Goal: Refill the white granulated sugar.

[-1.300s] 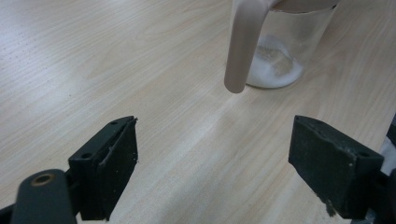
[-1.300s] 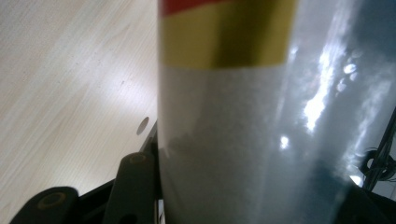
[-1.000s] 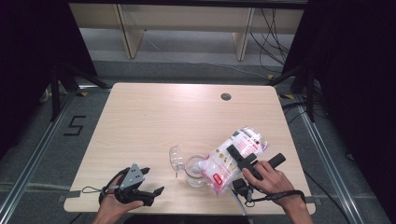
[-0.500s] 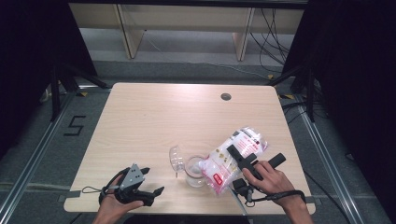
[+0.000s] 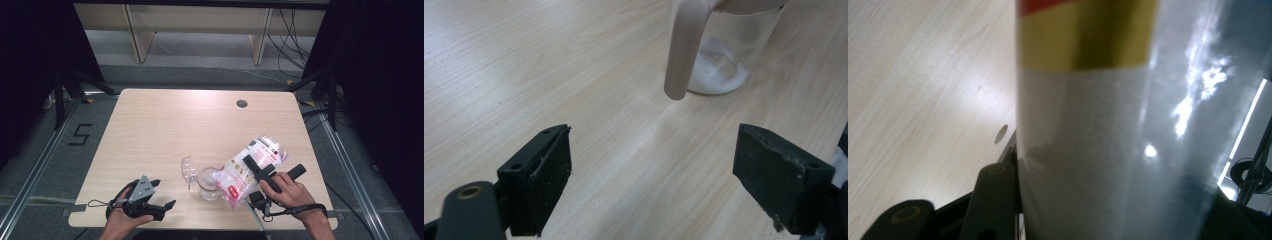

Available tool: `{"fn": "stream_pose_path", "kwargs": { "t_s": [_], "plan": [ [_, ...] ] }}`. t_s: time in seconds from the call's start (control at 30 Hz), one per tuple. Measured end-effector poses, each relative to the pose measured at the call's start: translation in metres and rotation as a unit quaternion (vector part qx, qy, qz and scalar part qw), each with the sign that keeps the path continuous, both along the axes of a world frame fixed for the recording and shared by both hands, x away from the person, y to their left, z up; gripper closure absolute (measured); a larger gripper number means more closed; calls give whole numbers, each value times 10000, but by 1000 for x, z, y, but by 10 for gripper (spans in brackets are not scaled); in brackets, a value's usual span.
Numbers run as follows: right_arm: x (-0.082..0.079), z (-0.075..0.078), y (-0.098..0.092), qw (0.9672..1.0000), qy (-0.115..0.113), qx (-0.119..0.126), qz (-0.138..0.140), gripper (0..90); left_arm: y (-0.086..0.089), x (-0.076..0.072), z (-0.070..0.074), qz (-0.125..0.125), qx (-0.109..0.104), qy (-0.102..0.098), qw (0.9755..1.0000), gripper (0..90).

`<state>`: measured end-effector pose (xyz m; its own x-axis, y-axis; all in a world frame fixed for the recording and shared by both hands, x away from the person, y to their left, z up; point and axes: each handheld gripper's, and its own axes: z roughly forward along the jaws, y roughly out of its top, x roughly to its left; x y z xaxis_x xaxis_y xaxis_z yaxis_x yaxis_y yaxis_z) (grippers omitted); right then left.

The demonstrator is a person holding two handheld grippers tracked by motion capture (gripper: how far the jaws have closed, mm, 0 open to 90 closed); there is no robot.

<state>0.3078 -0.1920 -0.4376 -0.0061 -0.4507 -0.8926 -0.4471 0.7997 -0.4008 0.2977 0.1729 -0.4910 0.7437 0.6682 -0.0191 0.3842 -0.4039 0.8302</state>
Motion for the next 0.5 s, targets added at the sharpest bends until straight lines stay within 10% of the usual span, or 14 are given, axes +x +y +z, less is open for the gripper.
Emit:
{"fn": "stream_pose_path", "kwargs": {
  "t_s": [0.5],
  "plan": [
    [-1,0,2,10000,1,-58,-33,580,0,0,0,2,5,-2,10000,153]
  ]
}}
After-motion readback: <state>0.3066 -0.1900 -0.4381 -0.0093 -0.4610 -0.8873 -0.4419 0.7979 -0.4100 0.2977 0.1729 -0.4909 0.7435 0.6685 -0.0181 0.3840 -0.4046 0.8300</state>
